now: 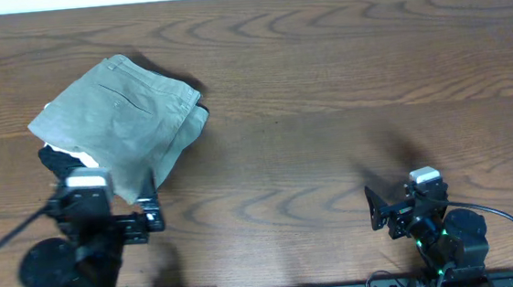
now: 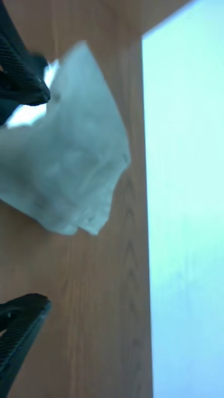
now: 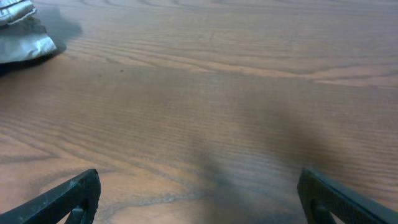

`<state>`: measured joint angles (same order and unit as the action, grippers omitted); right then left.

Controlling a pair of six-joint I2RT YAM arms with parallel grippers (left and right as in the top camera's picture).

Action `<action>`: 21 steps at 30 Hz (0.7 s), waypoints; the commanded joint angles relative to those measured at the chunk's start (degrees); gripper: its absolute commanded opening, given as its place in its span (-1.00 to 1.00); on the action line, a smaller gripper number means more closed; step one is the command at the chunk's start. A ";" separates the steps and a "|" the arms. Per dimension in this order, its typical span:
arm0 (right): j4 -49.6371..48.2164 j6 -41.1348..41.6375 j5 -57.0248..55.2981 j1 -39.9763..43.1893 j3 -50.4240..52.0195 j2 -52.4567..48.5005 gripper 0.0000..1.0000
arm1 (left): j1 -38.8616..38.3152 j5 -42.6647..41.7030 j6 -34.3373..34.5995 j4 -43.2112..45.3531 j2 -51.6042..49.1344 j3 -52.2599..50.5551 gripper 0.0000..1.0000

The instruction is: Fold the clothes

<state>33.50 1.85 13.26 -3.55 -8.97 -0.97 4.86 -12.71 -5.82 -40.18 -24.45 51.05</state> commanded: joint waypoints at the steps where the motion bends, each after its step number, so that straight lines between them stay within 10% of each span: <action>1: 0.13 -0.66 0.04 0.59 0.13 0.33 0.99 | 0.83 -6.67 -0.46 4.68 5.73 -10.67 0.96; 21: 0.13 -0.66 0.04 0.59 0.13 0.33 0.99 | 1.84 -6.75 6.14 18.38 24.33 -43.06 0.96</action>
<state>33.54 1.85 13.26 -3.55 -8.97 -0.99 6.57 -19.05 -0.80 -22.50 -0.84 8.73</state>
